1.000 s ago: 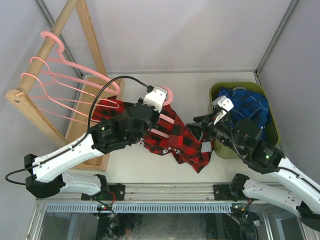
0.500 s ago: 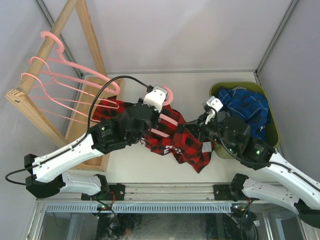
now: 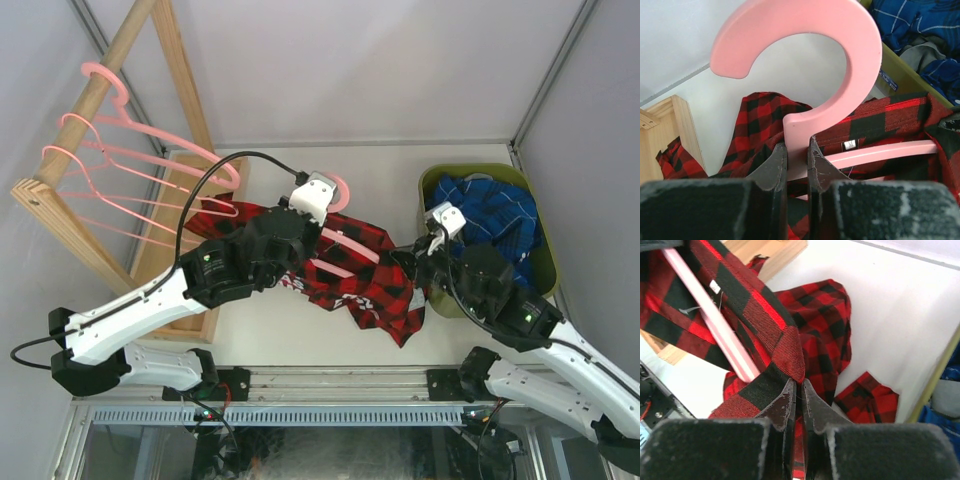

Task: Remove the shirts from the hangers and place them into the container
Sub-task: Remove the shirt from the hanger.

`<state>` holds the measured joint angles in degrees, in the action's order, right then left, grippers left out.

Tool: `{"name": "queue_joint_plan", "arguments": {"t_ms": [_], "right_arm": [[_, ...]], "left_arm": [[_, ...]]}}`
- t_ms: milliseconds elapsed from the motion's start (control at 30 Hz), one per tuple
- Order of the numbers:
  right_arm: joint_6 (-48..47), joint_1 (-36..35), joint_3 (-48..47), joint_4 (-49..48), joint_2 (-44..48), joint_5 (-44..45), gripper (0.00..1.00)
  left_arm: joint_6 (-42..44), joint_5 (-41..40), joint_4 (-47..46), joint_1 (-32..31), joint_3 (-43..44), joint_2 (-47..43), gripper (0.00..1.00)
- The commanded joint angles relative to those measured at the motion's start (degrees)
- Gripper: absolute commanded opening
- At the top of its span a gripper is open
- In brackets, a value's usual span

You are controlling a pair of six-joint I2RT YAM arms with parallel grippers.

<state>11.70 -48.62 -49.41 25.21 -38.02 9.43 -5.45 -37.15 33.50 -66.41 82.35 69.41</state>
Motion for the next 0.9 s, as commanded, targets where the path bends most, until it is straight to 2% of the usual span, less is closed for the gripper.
{"name": "queue_joint_plan", "arguments": {"t_ms": [0,200,300,467,633,867], "right_arm": [[-3.3,3.1,1.5,5.7,1.7,4.7,0.0],[-3.4,3.9,1.2,6.0,1.7,3.9,0.0],[1.2,2.5,-4.2,9.2,1.6,2.0,0.21],[9.0,-1.6,-7.5,6.5,3.3,2.2,0.38],[14.6,-4.9,-8.4,7.5,1.6,3.2,0.48],[17.1,-10.7,-10.3,12.8,-4.2,11.8,0.53]], "left_arm": [[0.5,-2.3,-3.6,0.1,3.1,-2.9,0.0],[0.3,-1.9,-3.8,0.1,3.3,-2.7,0.0],[0.3,-2.0,-3.6,0.1,3.6,-2.3,0.0],[0.2,-2.1,-3.4,0.1,3.6,-1.6,0.0],[-0.2,-2.9,-2.5,0.1,4.2,-0.8,0.0],[-1.3,-6.0,-0.3,0.1,5.8,0.6,0.0]]}}
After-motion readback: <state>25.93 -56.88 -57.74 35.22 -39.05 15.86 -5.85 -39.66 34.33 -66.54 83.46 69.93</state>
